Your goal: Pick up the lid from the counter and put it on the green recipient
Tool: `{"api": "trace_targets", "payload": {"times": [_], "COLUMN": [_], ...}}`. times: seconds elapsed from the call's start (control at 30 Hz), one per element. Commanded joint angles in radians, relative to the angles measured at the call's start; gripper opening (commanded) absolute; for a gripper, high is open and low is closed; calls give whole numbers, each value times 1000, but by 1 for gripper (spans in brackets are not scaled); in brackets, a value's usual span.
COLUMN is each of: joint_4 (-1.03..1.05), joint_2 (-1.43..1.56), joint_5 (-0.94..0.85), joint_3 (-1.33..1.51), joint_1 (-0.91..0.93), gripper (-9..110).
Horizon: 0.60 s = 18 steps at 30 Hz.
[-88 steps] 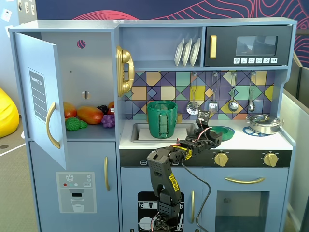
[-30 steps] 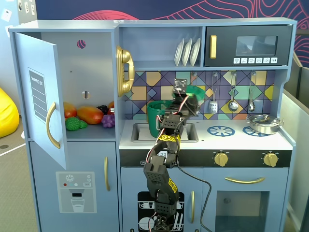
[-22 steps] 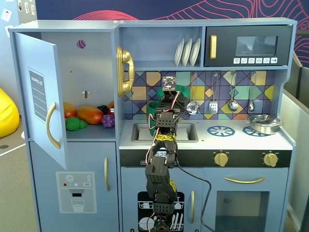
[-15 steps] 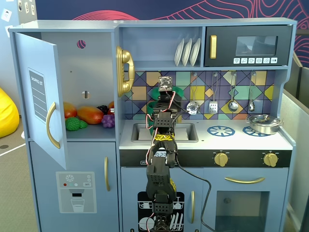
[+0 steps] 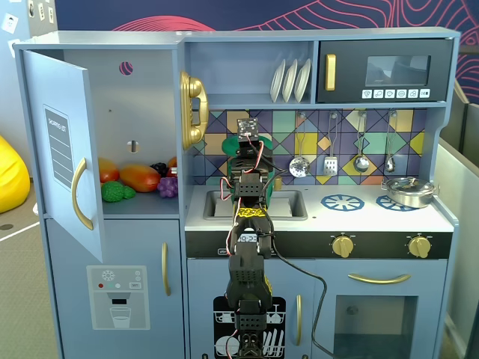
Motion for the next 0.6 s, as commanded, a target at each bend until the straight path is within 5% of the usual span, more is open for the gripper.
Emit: {"api": "trace_targets", "payload": {"times": [0.0, 0.57], "joint_4": [-18, -26], "joint_2": [-8, -48], "joint_5": [-17, -18], "joint_3": [-46, -25], "joint_1": [2, 3], "gripper": [0, 0]}}
